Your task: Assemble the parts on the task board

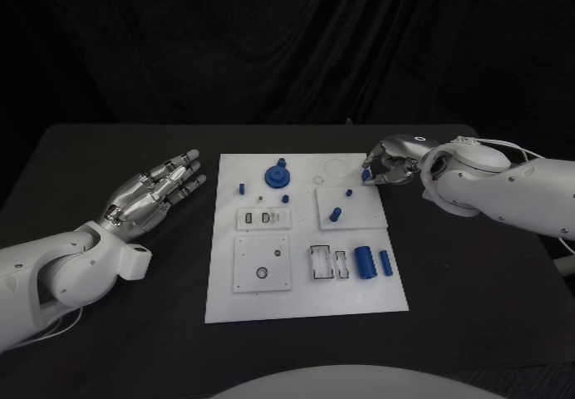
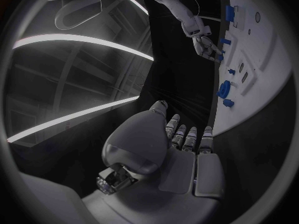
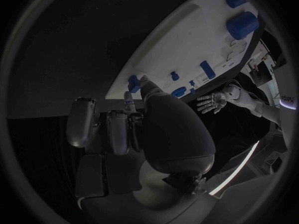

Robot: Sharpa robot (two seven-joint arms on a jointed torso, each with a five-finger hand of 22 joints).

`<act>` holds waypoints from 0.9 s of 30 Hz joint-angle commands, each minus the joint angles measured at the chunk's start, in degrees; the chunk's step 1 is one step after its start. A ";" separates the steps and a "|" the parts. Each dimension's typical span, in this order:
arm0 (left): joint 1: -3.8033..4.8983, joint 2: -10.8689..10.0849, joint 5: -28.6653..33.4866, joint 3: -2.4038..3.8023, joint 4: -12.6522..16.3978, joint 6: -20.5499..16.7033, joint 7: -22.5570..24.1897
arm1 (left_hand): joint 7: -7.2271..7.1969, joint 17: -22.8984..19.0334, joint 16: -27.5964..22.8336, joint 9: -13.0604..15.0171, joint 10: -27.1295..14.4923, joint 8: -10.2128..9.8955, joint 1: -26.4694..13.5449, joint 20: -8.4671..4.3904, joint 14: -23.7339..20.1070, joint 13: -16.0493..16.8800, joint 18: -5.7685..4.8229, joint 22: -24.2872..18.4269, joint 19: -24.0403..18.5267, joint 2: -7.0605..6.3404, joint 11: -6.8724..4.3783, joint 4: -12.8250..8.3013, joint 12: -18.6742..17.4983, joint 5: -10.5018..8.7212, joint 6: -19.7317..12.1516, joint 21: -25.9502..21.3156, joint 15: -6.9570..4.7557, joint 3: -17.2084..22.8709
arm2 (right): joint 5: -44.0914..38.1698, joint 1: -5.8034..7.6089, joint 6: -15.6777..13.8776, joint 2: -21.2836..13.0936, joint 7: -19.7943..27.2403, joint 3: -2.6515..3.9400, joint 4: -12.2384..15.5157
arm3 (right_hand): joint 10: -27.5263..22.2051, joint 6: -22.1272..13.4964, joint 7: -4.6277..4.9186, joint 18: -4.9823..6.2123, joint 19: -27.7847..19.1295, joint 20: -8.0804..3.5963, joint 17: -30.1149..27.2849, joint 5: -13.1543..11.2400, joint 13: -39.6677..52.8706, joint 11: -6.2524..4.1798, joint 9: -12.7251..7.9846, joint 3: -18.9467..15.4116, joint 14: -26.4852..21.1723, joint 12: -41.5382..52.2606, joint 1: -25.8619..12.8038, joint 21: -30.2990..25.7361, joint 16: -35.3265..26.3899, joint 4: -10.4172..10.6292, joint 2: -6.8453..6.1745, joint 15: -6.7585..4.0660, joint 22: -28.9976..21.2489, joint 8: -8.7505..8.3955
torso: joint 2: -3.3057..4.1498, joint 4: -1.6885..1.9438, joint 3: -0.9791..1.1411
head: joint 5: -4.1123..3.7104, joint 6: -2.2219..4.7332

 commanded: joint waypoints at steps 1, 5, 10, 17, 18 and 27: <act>-0.12 0.12 0.01 0.04 0.01 1.22 5.99 | 0.21 -0.10 -0.39 0.01 0.05 -0.08 -0.12 0.50 -0.03 -0.01 0.39 -0.05 0.06 -0.58 0.47 -0.26 0.18 0.08 0.06 -0.20 0.37 0.18 | -0.35 -0.25 -0.26 0.04 -0.50 0.02 -0.12 | 5.43 0.71 0.00 0.59 -0.45 0.13 10.78 0.35 14.53 0.37 0.25 -0.29 4.09 -0.15 0.66 -0.41 -0.25 -0.21 0.01 0.47 6.38 0.43 | 0.06 -0.01 0.00 | -0.07 -0.04; -0.17 0.20 0.01 0.04 -0.10 1.40 5.85 | 0.28 -0.10 -0.39 0.02 0.05 -0.07 -0.15 0.57 -0.03 -0.01 0.38 -0.05 0.06 -0.57 0.49 -0.32 0.18 0.11 0.09 -0.20 0.46 0.22 | -0.35 -0.35 -0.38 0.19 -0.54 0.02 -0.28 | 5.43 1.19 -0.03 0.60 -0.44 0.14 10.75 0.85 14.52 0.36 0.58 -0.29 4.08 -0.16 1.02 -0.50 -0.31 -0.36 -0.02 0.47 6.39 0.75 | 0.07 0.00 0.02 | -0.11 -0.05; -0.23 0.26 0.01 0.04 -0.14 1.59 5.77 | 0.28 -0.10 -0.39 0.02 0.05 -0.07 -0.15 0.57 -0.03 -0.01 0.38 -0.05 0.06 -0.57 0.49 -0.32 0.18 0.11 0.09 -0.20 0.46 0.22 | -0.35 -0.56 -0.64 0.45 -0.61 0.02 -0.56 | 5.49 2.56 -0.09 0.61 -0.37 0.12 10.70 2.94 14.58 0.31 1.90 -0.29 4.07 -0.11 1.89 -0.75 -0.40 -0.80 0.08 0.43 6.44 2.17 | 0.07 -0.04 0.04 | -0.15 -0.08; -0.28 0.26 0.01 0.04 -0.20 1.70 5.59 | 0.34 -0.10 -0.39 0.03 0.06 -0.05 -0.19 0.66 -0.03 0.00 0.35 -0.05 0.06 -0.53 0.51 -0.40 0.21 0.11 0.17 -0.20 0.58 0.28 | -0.35 -0.95 -1.65 0.85 -0.80 0.03 -0.92 | 5.57 3.65 -0.05 0.63 -0.33 0.08 10.67 3.73 14.64 0.31 3.12 -0.25 4.07 -0.05 2.32 -0.97 -0.46 -1.08 0.55 0.40 6.48 3.77 | 0.05 -0.09 0.03 | -0.04 -0.19; -0.29 0.26 0.01 0.04 -0.21 1.71 5.56 | 0.34 -0.10 -0.39 0.03 0.06 -0.05 -0.19 0.66 -0.03 0.00 0.35 -0.05 0.06 -0.53 0.51 -0.40 0.21 0.11 0.17 -0.20 0.58 0.28 | -0.35 -1.00 -1.91 0.89 -0.76 0.03 -0.96 | 5.56 3.85 -0.03 0.64 -0.35 0.08 10.65 3.93 14.64 0.31 3.40 -0.24 4.07 -0.06 2.32 -1.07 -0.48 -1.08 0.74 0.41 6.46 4.13 | 0.04 -0.09 0.04 | -0.01 -0.23; -0.38 0.32 0.01 0.04 -0.38 1.80 5.24 | 0.37 -0.10 -0.39 0.03 0.06 -0.05 -0.23 0.75 -0.03 -0.01 0.32 -0.05 0.06 -0.49 0.52 -0.47 0.19 0.12 0.14 -0.20 0.73 0.35 | -0.35 -1.33 -5.97 1.13 0.49 0.03 -1.06 | 5.79 3.57 -0.10 0.66 -0.16 -0.01 10.85 12.80 14.82 0.20 6.01 0.30 4.18 0.10 1.71 -1.38 -0.31 -0.78 2.47 0.36 6.72 6.99 | 0.04 -0.02 0.05 | 0.12 -0.35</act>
